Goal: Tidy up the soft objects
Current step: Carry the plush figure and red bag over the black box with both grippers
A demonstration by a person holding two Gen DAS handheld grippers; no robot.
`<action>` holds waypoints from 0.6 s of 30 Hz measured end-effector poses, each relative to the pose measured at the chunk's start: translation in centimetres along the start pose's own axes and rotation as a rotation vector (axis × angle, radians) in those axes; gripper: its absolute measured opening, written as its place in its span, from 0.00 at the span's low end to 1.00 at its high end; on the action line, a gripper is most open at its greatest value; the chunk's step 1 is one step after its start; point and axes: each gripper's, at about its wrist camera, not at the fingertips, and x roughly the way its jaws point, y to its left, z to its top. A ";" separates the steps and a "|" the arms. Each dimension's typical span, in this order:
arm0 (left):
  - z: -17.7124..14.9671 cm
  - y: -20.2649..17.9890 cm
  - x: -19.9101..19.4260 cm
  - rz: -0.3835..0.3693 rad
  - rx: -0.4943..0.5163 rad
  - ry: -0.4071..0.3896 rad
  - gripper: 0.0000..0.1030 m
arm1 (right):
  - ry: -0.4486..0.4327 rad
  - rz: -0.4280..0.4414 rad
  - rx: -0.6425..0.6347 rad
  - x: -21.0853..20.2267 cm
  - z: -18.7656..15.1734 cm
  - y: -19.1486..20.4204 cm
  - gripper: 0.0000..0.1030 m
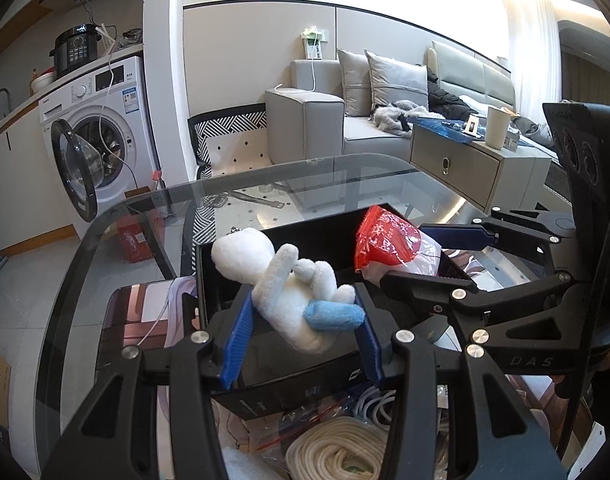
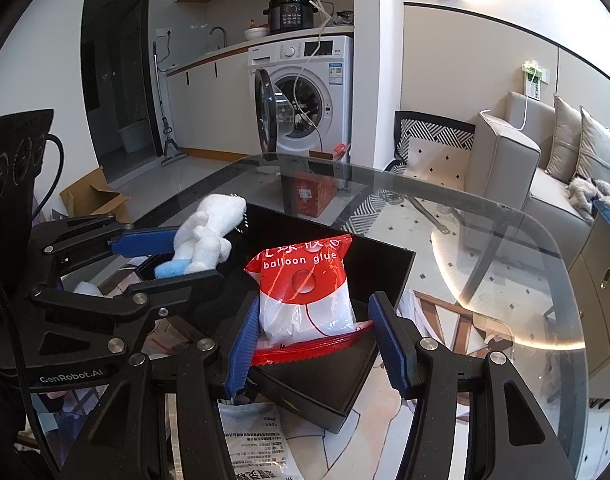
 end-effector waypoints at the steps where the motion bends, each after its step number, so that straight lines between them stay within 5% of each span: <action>1: 0.0 -0.1 0.1 0.001 0.002 0.004 0.45 | 0.000 -0.001 -0.003 0.1 0.0 0.0 0.54; 18: -0.4 0.2 0.4 -0.002 -0.011 0.049 0.47 | 0.023 0.003 -0.031 0.1 -0.3 0.2 0.53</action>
